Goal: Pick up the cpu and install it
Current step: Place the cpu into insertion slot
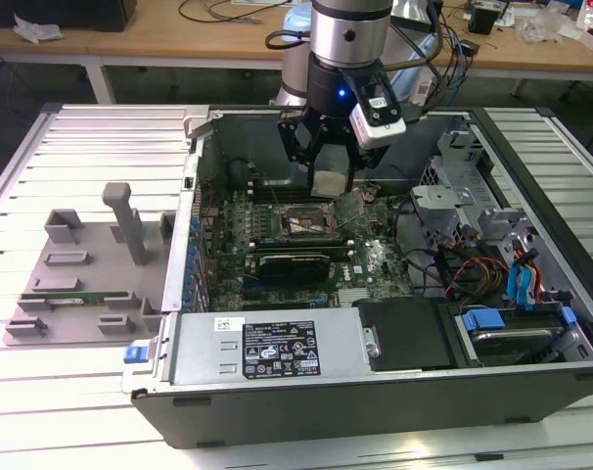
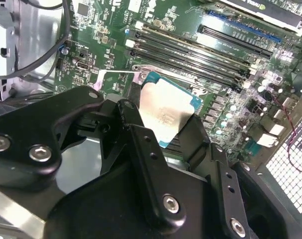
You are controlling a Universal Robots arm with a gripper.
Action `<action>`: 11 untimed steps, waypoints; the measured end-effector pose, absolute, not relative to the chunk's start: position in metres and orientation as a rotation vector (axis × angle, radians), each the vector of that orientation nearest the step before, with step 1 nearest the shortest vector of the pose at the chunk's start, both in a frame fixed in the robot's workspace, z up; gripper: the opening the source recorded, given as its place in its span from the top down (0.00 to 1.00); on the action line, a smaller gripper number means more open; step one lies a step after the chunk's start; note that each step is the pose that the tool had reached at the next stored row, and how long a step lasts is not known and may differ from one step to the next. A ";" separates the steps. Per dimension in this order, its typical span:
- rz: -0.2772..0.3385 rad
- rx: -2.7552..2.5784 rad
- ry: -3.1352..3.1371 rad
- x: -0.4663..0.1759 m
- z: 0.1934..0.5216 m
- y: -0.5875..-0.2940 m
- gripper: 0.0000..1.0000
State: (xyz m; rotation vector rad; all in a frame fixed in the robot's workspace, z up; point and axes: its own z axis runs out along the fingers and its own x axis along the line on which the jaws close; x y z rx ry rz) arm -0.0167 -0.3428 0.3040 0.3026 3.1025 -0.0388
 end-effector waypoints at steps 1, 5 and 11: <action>-0.040 0.322 3.101 -0.017 0.304 -0.343 0.45; -0.041 0.376 3.095 -0.017 0.303 -0.343 0.45; -0.044 0.455 3.085 -0.017 0.303 -0.343 0.45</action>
